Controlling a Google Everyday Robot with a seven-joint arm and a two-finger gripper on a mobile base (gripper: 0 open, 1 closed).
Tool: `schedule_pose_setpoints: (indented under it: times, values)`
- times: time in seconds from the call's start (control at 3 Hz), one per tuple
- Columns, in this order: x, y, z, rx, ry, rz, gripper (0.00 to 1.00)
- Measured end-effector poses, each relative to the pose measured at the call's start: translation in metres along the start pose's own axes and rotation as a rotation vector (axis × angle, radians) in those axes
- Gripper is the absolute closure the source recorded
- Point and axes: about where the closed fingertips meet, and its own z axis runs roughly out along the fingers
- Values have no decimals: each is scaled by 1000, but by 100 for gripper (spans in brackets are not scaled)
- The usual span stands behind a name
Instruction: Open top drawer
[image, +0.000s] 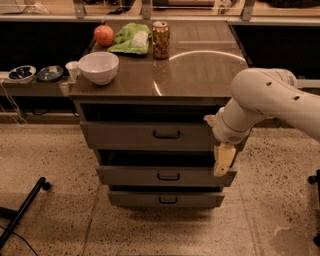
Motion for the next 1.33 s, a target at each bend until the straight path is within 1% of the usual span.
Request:
schedule_pose_setpoints:
  times: [0.33,0.67,1.0,1.33]
  values:
    - [22,-25,11,-14,32,-36,0]
    - [39,-41,28,-33,53,-45,16]
    - [43,-49,39,-44,62,-59,28]
    - [43,-44,45,-49,61,-68,32]
